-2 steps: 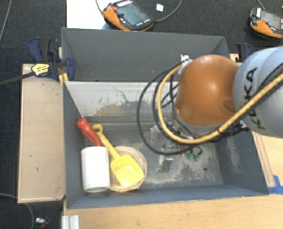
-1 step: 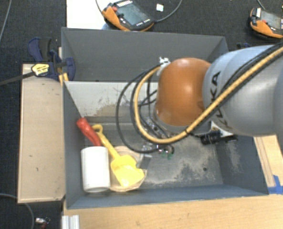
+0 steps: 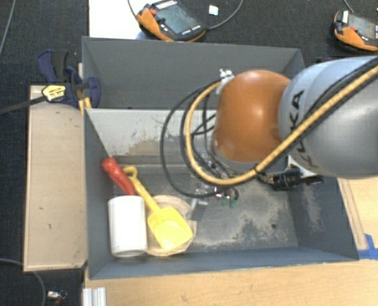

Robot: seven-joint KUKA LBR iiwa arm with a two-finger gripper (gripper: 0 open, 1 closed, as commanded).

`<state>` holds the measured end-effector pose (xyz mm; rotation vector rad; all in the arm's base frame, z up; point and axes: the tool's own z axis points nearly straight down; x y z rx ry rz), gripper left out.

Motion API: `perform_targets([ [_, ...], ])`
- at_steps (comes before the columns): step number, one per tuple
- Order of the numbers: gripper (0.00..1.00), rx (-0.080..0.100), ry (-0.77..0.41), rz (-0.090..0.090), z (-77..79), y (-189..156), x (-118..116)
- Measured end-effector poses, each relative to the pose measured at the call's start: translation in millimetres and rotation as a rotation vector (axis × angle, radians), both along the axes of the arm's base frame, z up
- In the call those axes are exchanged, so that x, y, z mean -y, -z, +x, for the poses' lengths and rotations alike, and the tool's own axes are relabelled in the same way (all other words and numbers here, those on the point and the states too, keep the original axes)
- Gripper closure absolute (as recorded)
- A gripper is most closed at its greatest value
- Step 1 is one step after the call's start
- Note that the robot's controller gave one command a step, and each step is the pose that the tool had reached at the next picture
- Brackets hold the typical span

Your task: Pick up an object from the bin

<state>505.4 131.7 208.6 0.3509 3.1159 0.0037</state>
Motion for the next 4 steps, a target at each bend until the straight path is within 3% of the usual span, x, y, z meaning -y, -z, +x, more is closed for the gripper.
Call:
perform_targets([
  [1, 0.0, -0.002, 0.01, 0.0, -0.1, 2, -1],
  [2, 0.0, 0.004, -0.249, -0.001, 10.2, 14, -15],
  [3, 1.0, -0.003, 0.331, 0.002, 6.3, 38, -28],
  [4, 1.0, -0.003, 0.332, 0.001, 6.0, 40, -28],
])
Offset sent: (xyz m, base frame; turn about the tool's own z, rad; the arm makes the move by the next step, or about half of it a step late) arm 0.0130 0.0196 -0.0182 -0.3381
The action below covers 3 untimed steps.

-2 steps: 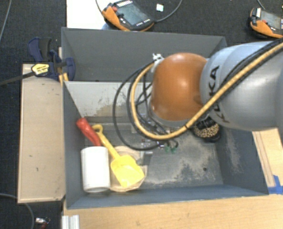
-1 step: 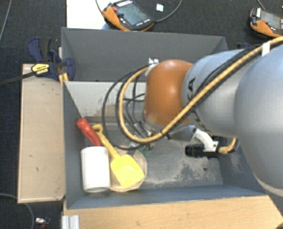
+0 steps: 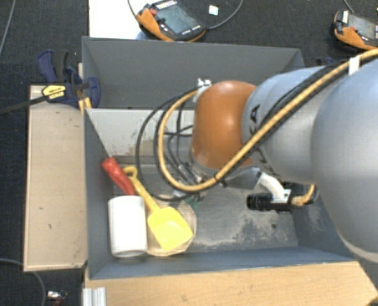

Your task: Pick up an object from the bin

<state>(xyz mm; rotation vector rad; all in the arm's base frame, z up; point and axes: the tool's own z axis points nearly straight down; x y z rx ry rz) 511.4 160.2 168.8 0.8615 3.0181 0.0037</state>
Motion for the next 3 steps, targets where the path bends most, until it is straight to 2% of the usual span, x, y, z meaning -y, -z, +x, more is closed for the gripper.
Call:
perform_targets([
  [1, 0.0, -0.006, 0.276, 0.001, -23.3, 30, -27],
  [2, 0.0, -0.003, 0.275, 0.001, -22.3, 29, -26],
  [3, 1.0, -0.004, 0.078, -0.001, -20.7, 64, -35],
])
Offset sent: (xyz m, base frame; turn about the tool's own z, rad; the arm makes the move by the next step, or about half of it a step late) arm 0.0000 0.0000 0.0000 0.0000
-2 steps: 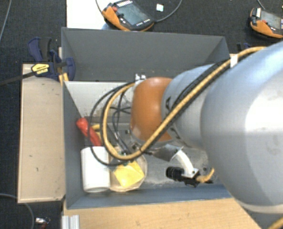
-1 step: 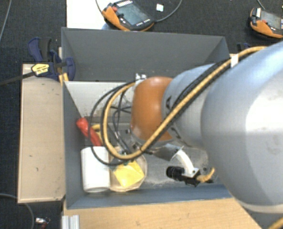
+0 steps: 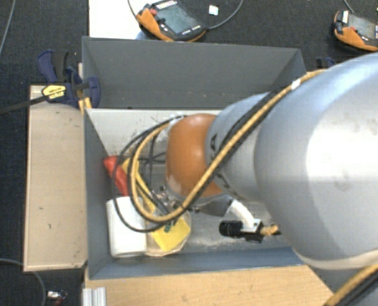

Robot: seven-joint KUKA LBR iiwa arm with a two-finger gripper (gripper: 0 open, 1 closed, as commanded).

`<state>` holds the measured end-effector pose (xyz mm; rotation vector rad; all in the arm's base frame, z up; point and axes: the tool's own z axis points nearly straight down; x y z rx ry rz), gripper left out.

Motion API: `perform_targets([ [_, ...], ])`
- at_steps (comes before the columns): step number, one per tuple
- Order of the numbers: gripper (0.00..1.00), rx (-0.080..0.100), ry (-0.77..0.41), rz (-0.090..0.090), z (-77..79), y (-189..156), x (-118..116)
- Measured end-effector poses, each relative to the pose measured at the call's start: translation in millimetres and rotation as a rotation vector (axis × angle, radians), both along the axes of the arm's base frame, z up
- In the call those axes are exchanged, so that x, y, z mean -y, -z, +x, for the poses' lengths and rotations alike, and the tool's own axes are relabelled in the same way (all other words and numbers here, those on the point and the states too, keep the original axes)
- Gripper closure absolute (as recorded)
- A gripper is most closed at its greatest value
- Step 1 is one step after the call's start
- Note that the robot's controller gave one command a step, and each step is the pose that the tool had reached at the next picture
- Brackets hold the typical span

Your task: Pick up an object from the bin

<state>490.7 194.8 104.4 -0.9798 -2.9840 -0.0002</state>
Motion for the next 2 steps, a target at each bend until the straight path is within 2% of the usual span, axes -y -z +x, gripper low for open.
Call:
perform_targets([
  [1, 1.0, 0.0, 0.002, 0.0, 0.0, 0, 0],
  [2, 1.0, 0.007, 0.0, 0.003, -2.7, -128, -2],
])
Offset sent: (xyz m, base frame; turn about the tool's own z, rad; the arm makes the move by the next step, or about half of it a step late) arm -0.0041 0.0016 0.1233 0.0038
